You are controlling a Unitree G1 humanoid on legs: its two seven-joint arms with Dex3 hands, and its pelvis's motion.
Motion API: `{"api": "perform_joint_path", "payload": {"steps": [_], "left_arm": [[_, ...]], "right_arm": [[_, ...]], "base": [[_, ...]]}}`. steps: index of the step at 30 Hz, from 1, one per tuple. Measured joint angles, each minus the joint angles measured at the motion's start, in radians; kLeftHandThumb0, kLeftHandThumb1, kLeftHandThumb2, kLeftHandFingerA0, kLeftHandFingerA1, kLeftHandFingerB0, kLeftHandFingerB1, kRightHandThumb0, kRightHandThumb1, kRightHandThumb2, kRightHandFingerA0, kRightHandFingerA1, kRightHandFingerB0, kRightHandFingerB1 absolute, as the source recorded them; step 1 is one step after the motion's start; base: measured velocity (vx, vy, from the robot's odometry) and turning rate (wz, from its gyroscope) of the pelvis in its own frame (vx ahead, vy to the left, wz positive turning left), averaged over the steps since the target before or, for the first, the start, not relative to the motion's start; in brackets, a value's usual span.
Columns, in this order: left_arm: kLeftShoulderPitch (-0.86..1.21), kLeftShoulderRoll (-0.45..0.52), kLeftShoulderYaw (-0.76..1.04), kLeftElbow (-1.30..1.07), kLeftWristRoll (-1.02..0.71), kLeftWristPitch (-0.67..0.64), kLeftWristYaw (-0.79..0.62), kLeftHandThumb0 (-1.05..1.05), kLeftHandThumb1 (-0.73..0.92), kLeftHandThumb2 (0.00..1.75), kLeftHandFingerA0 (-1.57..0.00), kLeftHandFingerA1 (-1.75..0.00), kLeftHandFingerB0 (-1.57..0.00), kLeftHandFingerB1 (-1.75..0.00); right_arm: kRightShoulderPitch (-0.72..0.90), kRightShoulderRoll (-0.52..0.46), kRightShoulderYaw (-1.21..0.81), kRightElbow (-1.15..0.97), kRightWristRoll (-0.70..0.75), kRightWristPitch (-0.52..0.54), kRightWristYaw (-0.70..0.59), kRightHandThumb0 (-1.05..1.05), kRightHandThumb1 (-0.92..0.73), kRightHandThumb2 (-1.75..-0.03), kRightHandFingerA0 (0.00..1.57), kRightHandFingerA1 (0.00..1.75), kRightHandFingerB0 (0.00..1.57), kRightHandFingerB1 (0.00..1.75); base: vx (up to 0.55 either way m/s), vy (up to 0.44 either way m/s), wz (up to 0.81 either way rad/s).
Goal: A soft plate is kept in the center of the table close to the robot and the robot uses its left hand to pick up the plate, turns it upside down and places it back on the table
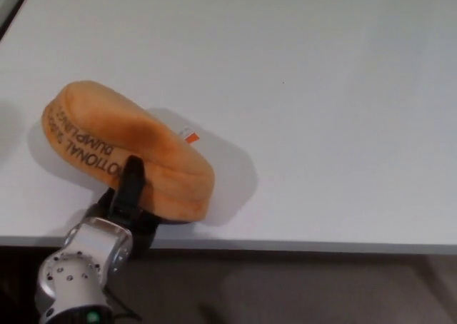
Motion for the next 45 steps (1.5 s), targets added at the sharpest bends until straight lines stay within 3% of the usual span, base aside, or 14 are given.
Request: {"api": "perform_joint_path", "payload": {"steps": [12, 13, 17, 18, 19, 20, 30, 34, 35, 36, 39, 40, 41, 45], "left_arm": [[0.014, 0.000, -0.069, 0.004, -0.034, 0.087, 0.000, -0.24, 0.59, 0.67, -1.02, -1.75, -0.64, -0.80], [0.017, 0.001, -0.071, 0.006, -0.036, 0.092, -0.004, -0.36, 0.47, 0.89, -1.29, -1.45, -0.73, -1.03], [0.028, 0.013, -0.080, 0.007, -0.037, 0.112, -0.013, -0.36, 0.48, 0.87, -1.29, -1.47, -0.72, -1.15], [0.029, 0.013, -0.080, 0.006, -0.037, 0.114, -0.012, -0.26, 0.63, 0.64, -1.00, -1.75, -0.58, -1.21], [0.029, 0.013, -0.080, 0.006, -0.037, 0.117, -0.012, -0.36, 0.49, 0.89, -1.27, -1.45, -0.70, -1.12], [0.029, 0.013, -0.080, 0.005, -0.037, 0.118, -0.012, -0.28, 0.65, 0.63, -1.01, -1.75, -0.54, -1.28], [0.036, 0.028, -0.105, -0.003, -0.033, 0.131, -0.026, -0.31, 0.69, 0.60, -1.02, -1.75, -0.55, -1.70], [0.044, 0.029, -0.122, -0.010, -0.027, 0.126, -0.043, -0.51, 0.75, 0.62, -0.94, -1.75, -0.58, -1.64], [0.051, 0.031, -0.132, -0.014, -0.023, 0.124, -0.052, -0.60, 0.74, 0.66, -0.66, -1.64, -0.39, -1.18], [0.056, 0.032, -0.137, -0.016, -0.021, 0.123, -0.059, -0.72, 0.79, 0.64, -0.49, -1.11, -0.41, -0.69], [0.086, 0.042, -0.171, -0.046, -0.018, 0.115, -0.126, -0.76, 0.80, 0.64, -0.49, -0.97, -0.41, -0.56], [0.091, 0.046, -0.178, -0.053, -0.017, 0.115, -0.138, -0.81, 0.81, 0.64, -0.35, -0.51, -0.20, -0.35], [0.098, 0.053, -0.189, -0.062, -0.016, 0.114, -0.157, -0.82, 0.65, 1.02, -0.24, -0.53, -0.07, -0.42], [0.113, 0.078, -0.225, -0.094, -0.009, 0.111, -0.207, -0.84, 0.67, 1.04, -0.21, -0.54, -0.07, -0.40]], "right_arm": [[0.001, 0.000, 0.000, -0.006, 0.001, 0.006, 0.003, -0.63, -0.79, -0.64, 0.66, 0.51, 0.42, 0.34], [0.001, 0.000, 0.000, -0.006, 0.002, 0.006, 0.003, -0.63, -0.81, -0.64, 0.66, 0.51, 0.41, 0.33], [-0.001, -0.004, -0.001, -0.004, 0.002, 0.007, 0.006, -0.62, -0.80, -0.65, 0.67, 0.49, 0.41, 0.33], [-0.001, -0.004, -0.001, -0.004, 0.002, 0.007, 0.007, -0.63, -0.80, -0.65, 0.67, 0.50, 0.41, 0.33], [-0.001, -0.004, -0.001, -0.004, 0.002, 0.007, 0.007, -0.63, -0.80, -0.65, 0.67, 0.49, 0.41, 0.33], [-0.001, -0.004, -0.001, -0.004, 0.002, 0.007, 0.007, -0.64, -0.80, -0.64, 0.67, 0.50, 0.41, 0.34], [0.011, -0.004, -0.001, -0.020, 0.001, 0.023, 0.004, -0.64, -0.80, -0.65, 0.67, 0.51, 0.43, 0.34], [0.010, -0.004, -0.001, -0.017, 0.000, 0.023, 0.002, -0.64, -0.79, -0.64, 0.69, 0.50, 0.43, 0.34], [0.010, -0.004, -0.001, -0.016, 0.000, 0.023, 0.002, -0.62, -0.80, -0.64, 0.68, 0.50, 0.42, 0.34], [0.009, -0.004, -0.001, -0.016, 0.000, 0.024, 0.002, -0.61, -0.80, -0.64, 0.68, 0.50, 0.43, 0.33], [0.008, -0.004, -0.001, -0.016, 0.002, 0.026, 0.002, -0.61, -0.80, -0.65, 0.67, 0.50, 0.43, 0.34], [0.008, -0.004, -0.001, -0.016, 0.003, 0.027, 0.003, -0.62, -0.80, -0.65, 0.67, 0.49, 0.42, 0.33], [0.009, -0.004, -0.001, -0.016, 0.003, 0.028, 0.003, -0.62, -0.80, -0.65, 0.67, 0.49, 0.42, 0.33], [0.010, -0.004, -0.001, -0.016, 0.003, 0.029, 0.004, -0.61, -0.81, -0.65, 0.68, 0.50, 0.42, 0.33]], "base": [[0.00, 0.000, 0.00], [0.00, 0.000, 0.00], [0.00, 0.000, 0.00], [0.00, 0.000, 0.00], [0.00, 0.000, 0.00], [0.00, 0.000, 0.00], [0.00, 0.000, 0.00], [0.00, 0.000, 0.00], [0.00, 0.000, 0.00], [0.00, 0.000, 0.00], [0.00, 0.000, 0.00], [0.00, 0.000, 0.00], [0.00, 0.000, 0.00], [0.00, 0.000, 0.00]]}}
